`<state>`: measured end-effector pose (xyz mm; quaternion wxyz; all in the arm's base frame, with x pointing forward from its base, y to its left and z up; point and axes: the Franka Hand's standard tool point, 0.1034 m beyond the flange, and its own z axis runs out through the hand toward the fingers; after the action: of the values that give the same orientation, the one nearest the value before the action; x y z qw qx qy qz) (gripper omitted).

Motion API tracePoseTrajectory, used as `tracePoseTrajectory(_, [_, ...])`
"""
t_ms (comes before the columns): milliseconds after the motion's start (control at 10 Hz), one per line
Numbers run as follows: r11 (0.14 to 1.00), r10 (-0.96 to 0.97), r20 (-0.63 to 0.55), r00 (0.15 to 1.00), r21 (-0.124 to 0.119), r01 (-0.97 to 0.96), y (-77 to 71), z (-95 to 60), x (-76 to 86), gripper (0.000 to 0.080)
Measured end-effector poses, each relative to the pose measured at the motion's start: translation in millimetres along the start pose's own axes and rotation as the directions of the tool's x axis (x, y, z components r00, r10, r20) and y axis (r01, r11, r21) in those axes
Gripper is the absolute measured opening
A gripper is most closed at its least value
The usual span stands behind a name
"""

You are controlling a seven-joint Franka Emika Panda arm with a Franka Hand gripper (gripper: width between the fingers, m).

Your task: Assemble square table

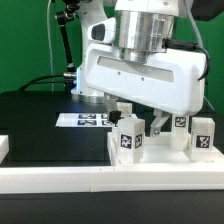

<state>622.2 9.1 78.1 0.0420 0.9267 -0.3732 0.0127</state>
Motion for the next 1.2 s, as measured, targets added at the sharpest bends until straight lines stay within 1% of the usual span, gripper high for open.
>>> tracePoseTrajectory(100, [0.997, -0.073, -0.004, 0.997, -0.006, 0.073, 1.3, 0.1, 1.1, 0.0649])
tracePoseTrajectory(200, [0.992, -0.123, -0.003, 0.992, -0.007, 0.123, 1.6, 0.1, 1.4, 0.0649])
tracePoseTrajectory(300, [0.987, -0.160, -0.003, 0.987, -0.007, 0.160, 2.2, 0.2, 2.0, 0.0526])
tracePoseTrajectory(400, [0.985, -0.174, -0.003, 0.985, -0.007, 0.174, 2.6, 0.2, 2.3, 0.0526])
tracePoseTrajectory(500, [0.986, -0.167, -0.003, 0.986, -0.007, 0.167, 2.6, 0.2, 2.4, 0.0387])
tracePoseTrajectory(600, [0.989, -0.149, -0.004, 0.989, -0.005, 0.149, 2.0, -0.4, 2.6, 0.0297])
tracePoseTrajectory(900, [0.996, -0.084, -0.004, 0.996, -0.005, 0.084, 2.0, -0.5, 2.7, 0.0297])
tracePoseTrajectory(1100, [0.996, 0.092, -0.004, 0.996, -0.003, -0.092, 2.2, -0.5, 2.9, 0.0297])
tracePoseTrajectory(1200, [0.979, 0.204, -0.005, 0.979, -0.002, -0.204, 2.7, -0.7, 3.4, 0.0297])
